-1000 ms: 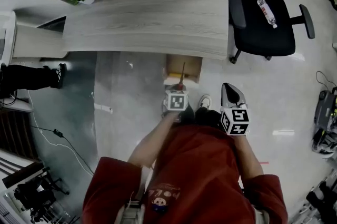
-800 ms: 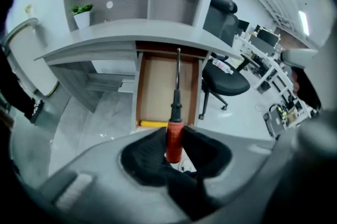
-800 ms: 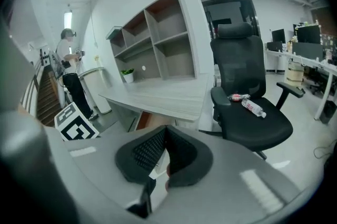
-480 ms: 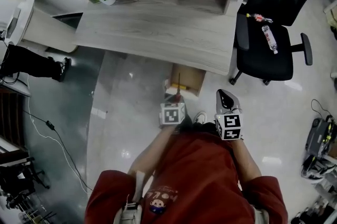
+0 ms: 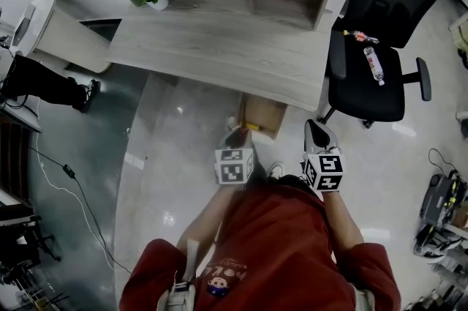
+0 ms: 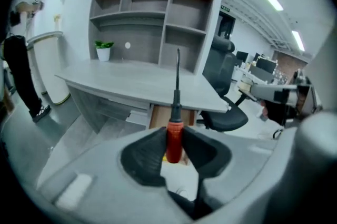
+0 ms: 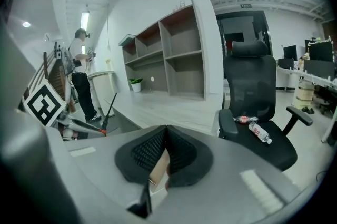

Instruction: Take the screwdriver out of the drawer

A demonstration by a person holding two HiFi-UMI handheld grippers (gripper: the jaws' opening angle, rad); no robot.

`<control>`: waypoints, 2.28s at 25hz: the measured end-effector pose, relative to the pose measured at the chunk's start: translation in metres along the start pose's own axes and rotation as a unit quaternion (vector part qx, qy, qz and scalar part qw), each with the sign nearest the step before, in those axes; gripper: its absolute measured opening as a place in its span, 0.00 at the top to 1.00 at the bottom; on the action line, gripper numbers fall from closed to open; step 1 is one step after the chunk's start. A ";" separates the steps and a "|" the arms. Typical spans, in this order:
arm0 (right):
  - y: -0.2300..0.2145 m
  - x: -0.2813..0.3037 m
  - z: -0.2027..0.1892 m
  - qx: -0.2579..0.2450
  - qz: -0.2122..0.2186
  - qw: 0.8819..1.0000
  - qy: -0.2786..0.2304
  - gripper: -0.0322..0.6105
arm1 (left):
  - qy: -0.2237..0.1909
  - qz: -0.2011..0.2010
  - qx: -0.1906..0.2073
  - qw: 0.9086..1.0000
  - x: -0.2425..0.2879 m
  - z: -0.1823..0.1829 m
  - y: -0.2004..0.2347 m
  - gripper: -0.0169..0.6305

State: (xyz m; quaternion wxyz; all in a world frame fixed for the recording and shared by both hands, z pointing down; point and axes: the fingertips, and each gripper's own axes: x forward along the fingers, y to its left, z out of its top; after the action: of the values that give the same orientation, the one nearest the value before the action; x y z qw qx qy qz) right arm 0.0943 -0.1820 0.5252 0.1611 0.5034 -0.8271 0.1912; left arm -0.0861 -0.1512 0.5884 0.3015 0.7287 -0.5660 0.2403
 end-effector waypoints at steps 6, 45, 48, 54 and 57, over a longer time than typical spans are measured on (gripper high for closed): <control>-0.004 -0.007 0.013 0.019 -0.005 1.000 -0.020 0.95 | -0.058 -0.004 0.024 0.998 -0.022 0.043 -0.011 0.83; -0.009 -0.038 0.020 0.023 -0.052 0.997 -0.052 0.95 | -0.170 -0.014 0.080 0.982 -0.059 0.082 -0.030 0.83; -0.008 -0.037 0.021 0.021 -0.051 0.997 -0.051 0.95 | -0.170 -0.013 0.079 0.982 -0.059 0.082 -0.029 0.83; -0.003 -0.033 0.021 0.013 -0.041 0.998 -0.048 0.95 | -0.167 -0.008 0.075 0.983 -0.059 0.082 -0.022 0.83; 0.001 -0.032 0.021 0.005 -0.038 0.998 -0.049 0.95 | -0.166 -0.006 0.073 0.983 -0.059 0.080 -0.020 0.83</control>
State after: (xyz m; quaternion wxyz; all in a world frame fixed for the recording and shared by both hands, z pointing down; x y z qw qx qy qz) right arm 0.1059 -0.1668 0.4918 0.1253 0.5441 -0.8132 0.1641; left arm -0.0803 -0.1642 0.4883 0.1511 0.7821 -0.5843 0.1550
